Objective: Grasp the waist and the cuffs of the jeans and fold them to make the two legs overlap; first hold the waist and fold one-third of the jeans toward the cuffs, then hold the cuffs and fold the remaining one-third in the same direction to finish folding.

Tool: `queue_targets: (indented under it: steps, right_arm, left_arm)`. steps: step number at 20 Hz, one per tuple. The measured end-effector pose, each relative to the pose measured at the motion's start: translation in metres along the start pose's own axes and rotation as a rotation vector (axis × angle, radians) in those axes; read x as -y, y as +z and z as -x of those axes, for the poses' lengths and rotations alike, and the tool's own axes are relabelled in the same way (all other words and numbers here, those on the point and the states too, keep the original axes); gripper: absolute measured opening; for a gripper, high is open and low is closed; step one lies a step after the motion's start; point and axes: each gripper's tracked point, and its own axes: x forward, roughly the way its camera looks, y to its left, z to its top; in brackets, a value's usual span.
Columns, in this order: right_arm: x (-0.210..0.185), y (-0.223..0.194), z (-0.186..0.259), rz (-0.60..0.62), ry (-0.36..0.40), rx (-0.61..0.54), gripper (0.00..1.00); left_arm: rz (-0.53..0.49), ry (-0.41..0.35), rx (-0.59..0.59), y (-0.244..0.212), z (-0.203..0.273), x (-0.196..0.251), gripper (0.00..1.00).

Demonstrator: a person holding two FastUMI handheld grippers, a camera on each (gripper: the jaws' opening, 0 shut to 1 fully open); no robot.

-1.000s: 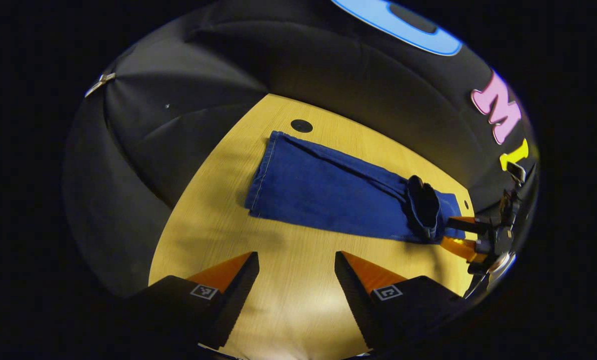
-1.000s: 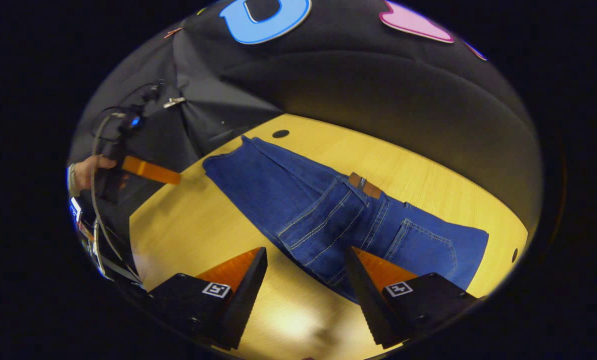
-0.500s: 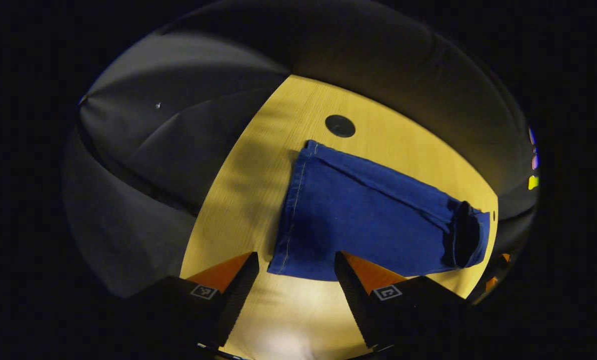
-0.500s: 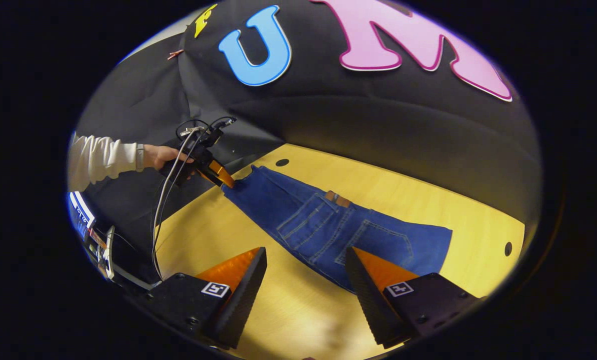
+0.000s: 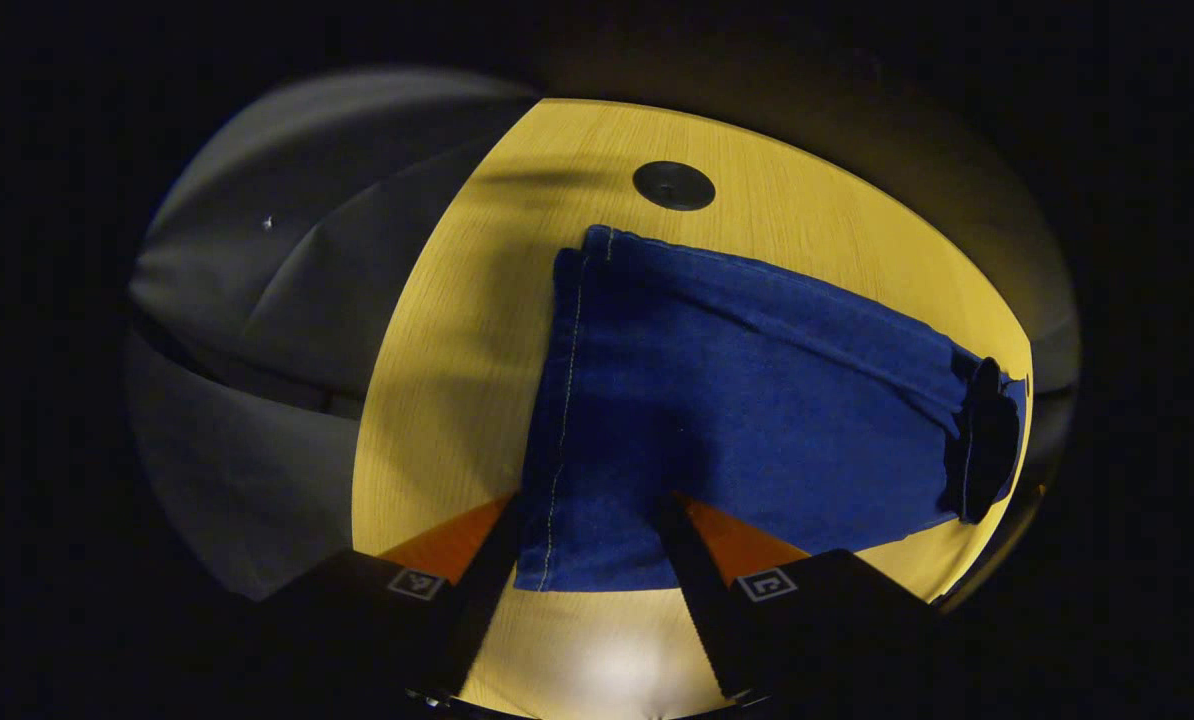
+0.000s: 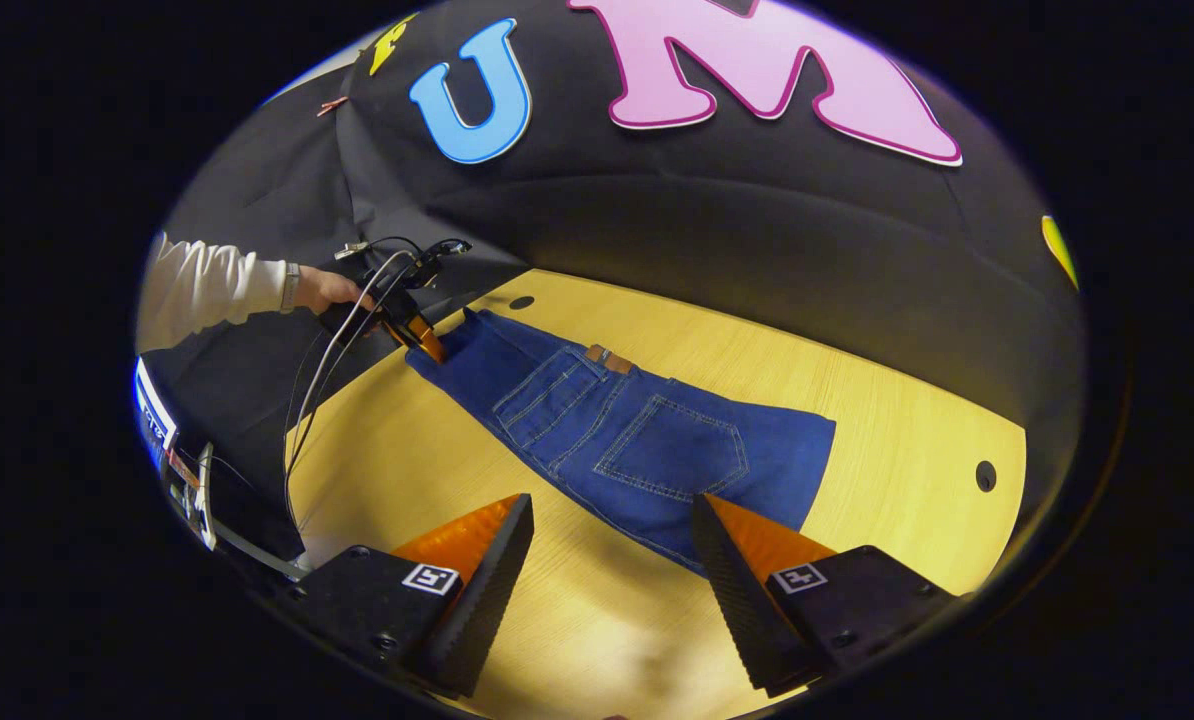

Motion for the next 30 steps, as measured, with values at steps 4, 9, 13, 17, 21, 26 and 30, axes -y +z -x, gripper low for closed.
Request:
queue_targets:
  steps: [4, 9, 13, 17, 21, 26, 30]
  right_arm:
    - [-0.004, 0.008, 0.001, -0.013, 0.021, 0.02, 0.96]
    - [0.003, 0.005, 0.009, 0.015, 0.01, 0.009, 0.97]
    - [0.011, 0.013, 0.018, 0.004, 0.0, 0.03, 0.97]
    - [0.015, 0.023, 0.025, -0.016, -0.014, 0.061, 0.97]
    - [0.018, 0.041, 0.044, -0.032, -0.033, 0.124, 0.97]
    - [0.028, 0.063, 0.083, -0.025, -0.065, 0.211, 0.97]
    - [0.05, 0.065, 0.114, -0.037, -0.113, 0.257, 0.97]
  left_arm:
    - [-0.001, -0.02, 0.03, 0.008, -0.005, 0.024, 0.44]
    - [0.006, -0.029, 0.046, 0.007, 0.003, 0.024, 0.06]
    - [-0.021, -0.044, 0.104, 0.016, 0.026, 0.032, 0.06]
    - [-0.069, -0.085, 0.175, 0.03, 0.085, 0.061, 0.06]
    - [-0.133, -0.127, 0.244, 0.045, 0.151, 0.106, 0.06]
    - [-0.318, -0.192, 0.331, 0.051, 0.231, 0.211, 0.06]
    - [-0.528, -0.269, 0.381, 0.039, 0.27, 0.333, 0.06]
